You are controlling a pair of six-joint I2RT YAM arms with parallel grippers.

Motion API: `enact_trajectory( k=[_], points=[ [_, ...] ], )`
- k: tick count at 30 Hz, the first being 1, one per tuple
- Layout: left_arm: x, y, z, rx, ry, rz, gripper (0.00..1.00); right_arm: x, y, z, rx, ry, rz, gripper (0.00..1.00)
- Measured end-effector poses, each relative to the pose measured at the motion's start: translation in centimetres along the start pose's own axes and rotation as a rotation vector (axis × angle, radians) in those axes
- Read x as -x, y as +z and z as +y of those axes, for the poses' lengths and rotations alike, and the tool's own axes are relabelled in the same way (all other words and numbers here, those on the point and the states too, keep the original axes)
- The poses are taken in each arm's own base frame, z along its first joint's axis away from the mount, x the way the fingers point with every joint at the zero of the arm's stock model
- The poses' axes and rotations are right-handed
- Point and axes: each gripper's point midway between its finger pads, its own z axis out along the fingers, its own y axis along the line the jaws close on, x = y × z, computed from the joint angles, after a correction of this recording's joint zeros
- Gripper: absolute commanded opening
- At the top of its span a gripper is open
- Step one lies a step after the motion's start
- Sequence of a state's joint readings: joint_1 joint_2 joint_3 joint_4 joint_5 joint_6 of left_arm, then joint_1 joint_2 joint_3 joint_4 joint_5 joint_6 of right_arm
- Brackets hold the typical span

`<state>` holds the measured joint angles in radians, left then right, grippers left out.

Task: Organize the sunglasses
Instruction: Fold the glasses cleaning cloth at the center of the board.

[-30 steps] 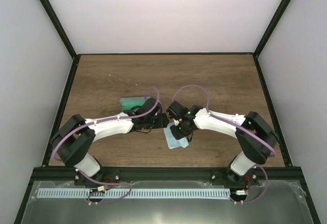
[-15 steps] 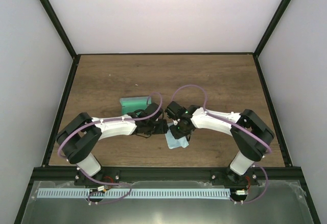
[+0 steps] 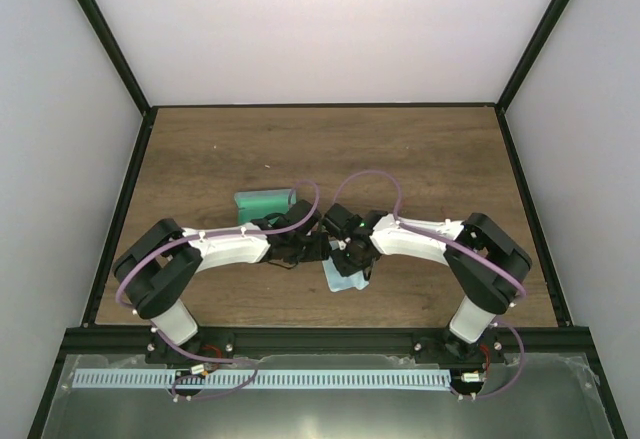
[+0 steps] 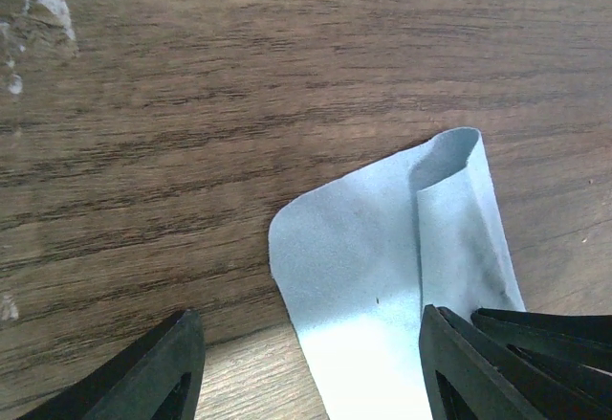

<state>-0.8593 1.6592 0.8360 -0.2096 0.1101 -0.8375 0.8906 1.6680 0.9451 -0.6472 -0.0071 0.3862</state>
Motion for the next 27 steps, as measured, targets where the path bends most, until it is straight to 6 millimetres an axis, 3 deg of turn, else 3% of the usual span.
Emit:
enact_trajectory(
  k=[7,27],
  points=[
    [0.0,0.0,0.0,0.005,-0.001,0.003,0.64,0.0,0.1,-0.4,-0.020,0.018,-0.007,0.02],
    [0.1,0.0,0.1,0.016,0.001,0.000,0.64,0.2,-1.0,0.2,0.020,0.039,-0.023,0.06]
  ],
)
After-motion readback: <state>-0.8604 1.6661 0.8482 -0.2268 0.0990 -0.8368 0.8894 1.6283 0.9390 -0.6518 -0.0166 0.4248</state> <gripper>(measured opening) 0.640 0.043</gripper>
